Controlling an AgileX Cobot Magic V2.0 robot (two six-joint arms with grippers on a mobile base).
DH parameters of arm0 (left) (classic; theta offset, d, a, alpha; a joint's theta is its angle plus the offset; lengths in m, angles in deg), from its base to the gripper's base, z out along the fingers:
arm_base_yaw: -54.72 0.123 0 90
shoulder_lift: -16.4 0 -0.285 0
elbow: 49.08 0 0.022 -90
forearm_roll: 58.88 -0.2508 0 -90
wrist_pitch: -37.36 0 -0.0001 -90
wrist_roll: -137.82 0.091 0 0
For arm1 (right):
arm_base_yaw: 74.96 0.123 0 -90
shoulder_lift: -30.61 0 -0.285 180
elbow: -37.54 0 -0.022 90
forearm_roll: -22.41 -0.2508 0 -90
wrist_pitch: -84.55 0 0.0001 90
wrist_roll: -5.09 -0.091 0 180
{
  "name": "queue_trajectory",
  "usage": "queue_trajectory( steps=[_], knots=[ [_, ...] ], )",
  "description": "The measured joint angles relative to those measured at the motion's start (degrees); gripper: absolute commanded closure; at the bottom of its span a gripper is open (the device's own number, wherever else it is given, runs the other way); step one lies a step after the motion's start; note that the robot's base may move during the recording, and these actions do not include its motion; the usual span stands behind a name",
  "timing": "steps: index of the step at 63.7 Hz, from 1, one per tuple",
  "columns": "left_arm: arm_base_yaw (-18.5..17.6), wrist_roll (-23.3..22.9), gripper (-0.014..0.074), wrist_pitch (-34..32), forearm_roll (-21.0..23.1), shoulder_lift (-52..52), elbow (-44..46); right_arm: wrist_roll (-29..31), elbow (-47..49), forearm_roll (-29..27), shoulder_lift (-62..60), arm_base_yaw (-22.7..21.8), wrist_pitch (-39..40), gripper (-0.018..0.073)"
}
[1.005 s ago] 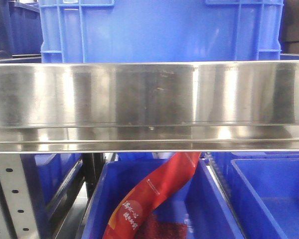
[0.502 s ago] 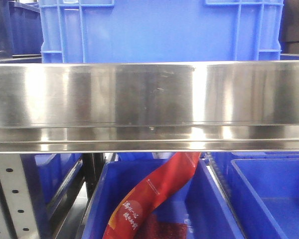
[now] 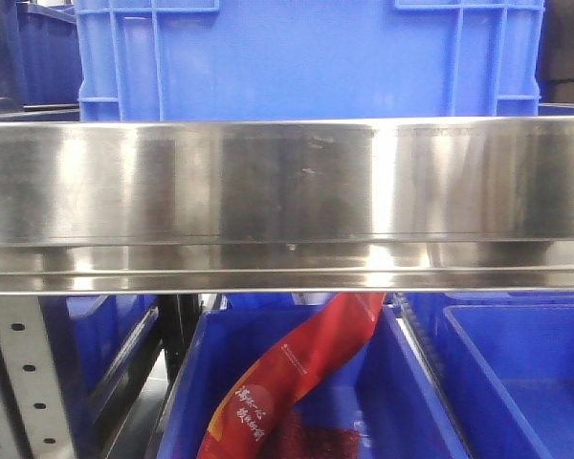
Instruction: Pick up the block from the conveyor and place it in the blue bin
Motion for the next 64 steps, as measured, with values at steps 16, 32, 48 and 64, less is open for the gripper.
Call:
queue_trajectory(
  steps=[16, 32, 48, 64],
  knots=[
    [0.0, 0.0, 0.0707, -0.1, 0.0, 0.0, 0.0, 0.0, 0.0, 0.0, 0.0, 0.0, 0.0, 0.0721],
    [0.0, 0.0, 0.0707, -0.2, 0.0, 0.1, 0.0, 0.0, 0.0, 0.0, 0.0, 0.0, 0.0, 0.0721],
    [8.0, 0.0, 0.0707, 0.2, 0.0, 8.1, -5.1, 0.0, 0.0, 0.0, 0.0, 0.0, 0.0, 0.0721],
    [21.9, 0.0, 0.0707, 0.5, 0.0, 21.8, -17.1, 0.0, 0.0, 0.0, 0.0, 0.0, 0.0, 0.0721]
  ],
)
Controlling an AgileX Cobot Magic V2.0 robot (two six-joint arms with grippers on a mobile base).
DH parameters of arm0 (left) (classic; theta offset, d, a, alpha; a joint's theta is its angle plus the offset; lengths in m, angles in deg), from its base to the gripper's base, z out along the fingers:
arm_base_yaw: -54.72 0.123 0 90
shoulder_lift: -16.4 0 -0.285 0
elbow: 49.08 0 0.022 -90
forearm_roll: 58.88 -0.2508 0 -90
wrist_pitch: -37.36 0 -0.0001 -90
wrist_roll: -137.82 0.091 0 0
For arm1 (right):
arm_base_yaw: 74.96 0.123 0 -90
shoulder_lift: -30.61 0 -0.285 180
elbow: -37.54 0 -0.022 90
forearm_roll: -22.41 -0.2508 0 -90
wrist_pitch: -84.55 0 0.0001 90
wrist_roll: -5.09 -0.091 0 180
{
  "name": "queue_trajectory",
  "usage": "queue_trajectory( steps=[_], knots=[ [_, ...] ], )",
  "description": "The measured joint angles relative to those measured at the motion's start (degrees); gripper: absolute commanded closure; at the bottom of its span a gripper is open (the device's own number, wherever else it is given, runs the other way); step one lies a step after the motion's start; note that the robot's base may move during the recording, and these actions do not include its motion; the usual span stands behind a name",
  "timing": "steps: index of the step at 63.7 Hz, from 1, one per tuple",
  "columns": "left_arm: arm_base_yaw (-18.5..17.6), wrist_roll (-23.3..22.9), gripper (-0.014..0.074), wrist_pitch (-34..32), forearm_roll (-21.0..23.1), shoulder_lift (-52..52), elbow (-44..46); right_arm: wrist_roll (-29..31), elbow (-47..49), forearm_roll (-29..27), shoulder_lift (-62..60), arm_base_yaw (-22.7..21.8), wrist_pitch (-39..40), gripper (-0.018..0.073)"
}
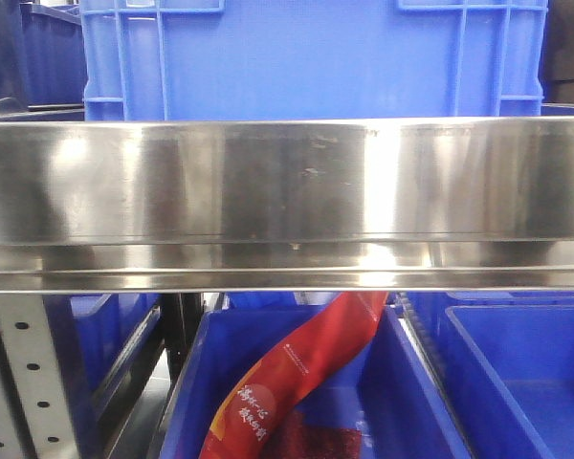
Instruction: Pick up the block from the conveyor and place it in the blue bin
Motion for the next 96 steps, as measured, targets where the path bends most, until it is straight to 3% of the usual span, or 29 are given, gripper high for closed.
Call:
queue_trajectory(
  steps=[13, 32, 96],
  knots=[
    [10.2, 0.0, 0.0707, 0.1, 0.0, 8.4, -8.2, 0.0, 0.0, 0.0, 0.0, 0.0, 0.0, 0.0721],
    [18.5, 0.0, 0.0707, -0.2, 0.0, 11.3, -12.4, -0.1, 0.0, 0.0, 0.0, 0.0, 0.0, 0.0721],
    [18.8, 0.0, 0.0707, -0.7, 0.0, 11.3, -12.5, 0.0, 0.0, 0.1, 0.0, 0.0, 0.0, 0.0721]
  ],
)
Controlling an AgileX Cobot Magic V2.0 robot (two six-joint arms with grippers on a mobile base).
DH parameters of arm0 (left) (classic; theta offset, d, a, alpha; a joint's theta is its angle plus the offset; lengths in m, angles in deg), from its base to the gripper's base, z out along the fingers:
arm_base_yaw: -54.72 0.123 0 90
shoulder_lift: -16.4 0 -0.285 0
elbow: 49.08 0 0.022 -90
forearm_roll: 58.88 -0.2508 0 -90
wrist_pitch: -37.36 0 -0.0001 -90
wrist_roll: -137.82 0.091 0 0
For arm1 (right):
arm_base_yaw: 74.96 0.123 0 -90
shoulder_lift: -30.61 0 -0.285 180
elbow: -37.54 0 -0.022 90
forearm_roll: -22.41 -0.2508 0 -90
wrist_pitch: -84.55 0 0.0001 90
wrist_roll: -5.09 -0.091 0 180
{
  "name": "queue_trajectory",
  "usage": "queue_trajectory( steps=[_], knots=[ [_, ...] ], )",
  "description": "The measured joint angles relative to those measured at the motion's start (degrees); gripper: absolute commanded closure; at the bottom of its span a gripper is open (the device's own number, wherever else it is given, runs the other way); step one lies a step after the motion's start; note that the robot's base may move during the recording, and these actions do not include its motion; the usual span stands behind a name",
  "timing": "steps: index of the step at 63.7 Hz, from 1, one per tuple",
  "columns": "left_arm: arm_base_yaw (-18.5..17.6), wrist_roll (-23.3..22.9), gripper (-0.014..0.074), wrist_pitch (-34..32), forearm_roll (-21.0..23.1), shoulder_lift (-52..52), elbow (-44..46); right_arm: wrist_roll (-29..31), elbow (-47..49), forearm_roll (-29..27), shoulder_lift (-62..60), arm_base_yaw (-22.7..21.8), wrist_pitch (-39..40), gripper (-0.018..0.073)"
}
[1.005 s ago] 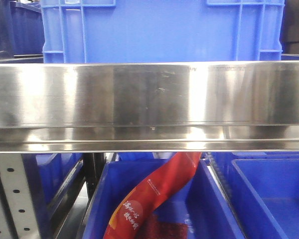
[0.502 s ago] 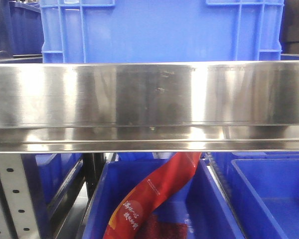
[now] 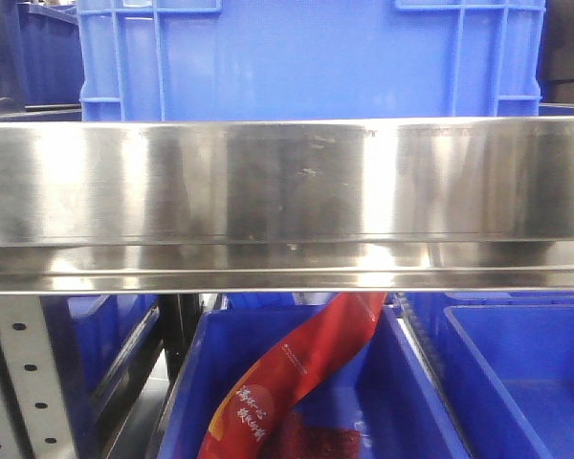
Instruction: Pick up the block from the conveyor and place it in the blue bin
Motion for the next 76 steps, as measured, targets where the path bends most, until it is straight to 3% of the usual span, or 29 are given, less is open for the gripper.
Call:
queue_trajectory(
  steps=[11, 28, 40, 57, 76],
  knots=[
    [0.0, 0.0, 0.0707, -0.1, 0.0, 0.0, 0.0, -0.1, -1.0, 0.0, -0.8, -2.6, 0.2, 0.0721],
    [0.0, 0.0, 0.0707, -0.1, 0.0, 0.0, 0.0, 4.3, -10.7, -4.2, -10.6, -16.7, 4.5, 0.0721],
    [0.0, 0.0, 0.0707, -0.1, 0.0, 0.0, 0.0, 4.7, -20.4, -4.9, -20.2, -23.5, 7.5, 0.0721],
    [0.0, 0.0, 0.0707, -0.2, 0.0, 0.0, 0.0, 4.9, -32.0, -5.2, -26.0, -26.1, 13.2, 0.0721],
    [0.0, 0.0, 0.0707, -0.2, 0.0, 0.0, 0.0, 5.2, -32.7, -5.6, -26.2, -26.1, 14.5, 0.0721]
  ],
)
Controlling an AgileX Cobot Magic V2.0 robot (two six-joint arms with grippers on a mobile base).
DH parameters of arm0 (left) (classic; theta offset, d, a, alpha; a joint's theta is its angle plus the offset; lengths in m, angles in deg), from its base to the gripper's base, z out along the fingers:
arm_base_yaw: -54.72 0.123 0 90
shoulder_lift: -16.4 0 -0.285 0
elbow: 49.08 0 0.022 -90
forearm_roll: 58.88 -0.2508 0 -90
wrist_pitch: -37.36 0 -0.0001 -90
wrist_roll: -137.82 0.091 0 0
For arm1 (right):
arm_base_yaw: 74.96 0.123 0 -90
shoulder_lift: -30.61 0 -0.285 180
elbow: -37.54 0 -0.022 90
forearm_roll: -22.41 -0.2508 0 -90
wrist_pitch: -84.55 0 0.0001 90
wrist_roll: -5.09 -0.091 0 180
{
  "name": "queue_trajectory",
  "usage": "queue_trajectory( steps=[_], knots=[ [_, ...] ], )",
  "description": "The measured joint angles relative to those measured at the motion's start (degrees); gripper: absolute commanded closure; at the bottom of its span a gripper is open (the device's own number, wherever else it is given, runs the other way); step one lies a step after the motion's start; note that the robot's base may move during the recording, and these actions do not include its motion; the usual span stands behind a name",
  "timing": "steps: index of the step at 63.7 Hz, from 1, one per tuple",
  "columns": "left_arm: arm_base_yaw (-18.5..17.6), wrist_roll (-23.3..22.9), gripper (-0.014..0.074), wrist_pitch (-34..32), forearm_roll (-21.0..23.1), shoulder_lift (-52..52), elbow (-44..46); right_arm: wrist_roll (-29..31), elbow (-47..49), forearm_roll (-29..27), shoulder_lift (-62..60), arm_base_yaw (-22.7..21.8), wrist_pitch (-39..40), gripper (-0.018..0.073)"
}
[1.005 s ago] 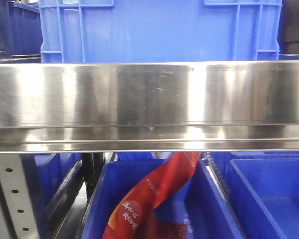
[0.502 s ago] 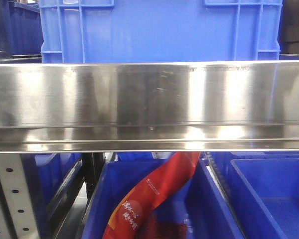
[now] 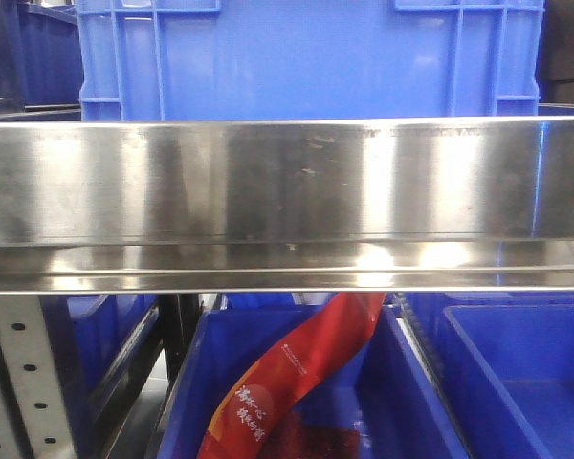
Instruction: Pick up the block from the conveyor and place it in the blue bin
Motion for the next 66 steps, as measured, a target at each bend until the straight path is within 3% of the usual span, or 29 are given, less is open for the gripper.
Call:
queue_trajectory(
  steps=[66],
  knots=[
    [0.0, 0.0, 0.0707, -0.1, 0.0, 0.0, 0.0, 0.0, 0.0, -0.1, 0.0, 0.0, 0.4, 0.0721]
  ],
)
